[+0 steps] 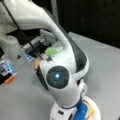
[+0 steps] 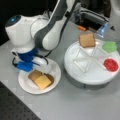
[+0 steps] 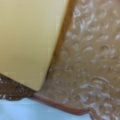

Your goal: Ingredient selection for cheeseburger or sandwich

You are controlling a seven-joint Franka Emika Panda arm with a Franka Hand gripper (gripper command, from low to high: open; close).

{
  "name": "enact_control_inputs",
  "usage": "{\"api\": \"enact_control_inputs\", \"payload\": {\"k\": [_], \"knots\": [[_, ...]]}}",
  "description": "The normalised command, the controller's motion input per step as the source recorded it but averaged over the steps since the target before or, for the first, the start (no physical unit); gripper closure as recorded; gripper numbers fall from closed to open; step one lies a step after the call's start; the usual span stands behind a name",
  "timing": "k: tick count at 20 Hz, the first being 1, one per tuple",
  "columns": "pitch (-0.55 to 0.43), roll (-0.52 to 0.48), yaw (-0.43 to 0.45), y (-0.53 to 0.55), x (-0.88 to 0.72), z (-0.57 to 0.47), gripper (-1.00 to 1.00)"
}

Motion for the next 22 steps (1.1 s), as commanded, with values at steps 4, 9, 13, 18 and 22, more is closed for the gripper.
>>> {"api": "enact_control_inputs", "payload": {"k": [4, 9, 13, 18, 22], "knots": [[-0.086, 0.120, -0.015, -0.06, -0.04, 0.04, -1.00], [0.010, 0.030, -0.066, 0.02, -0.08, 0.19, -1.00], [-0.007, -0.057, -0.144, 0.32, -0.17, 0.43, -1.00], [0.003, -0.190, -0.205, 0.54, -0.38, 0.29, -1.00], [0.029, -0.217, -0.176, 0.58, -0.63, 0.16, -1.00]]}}
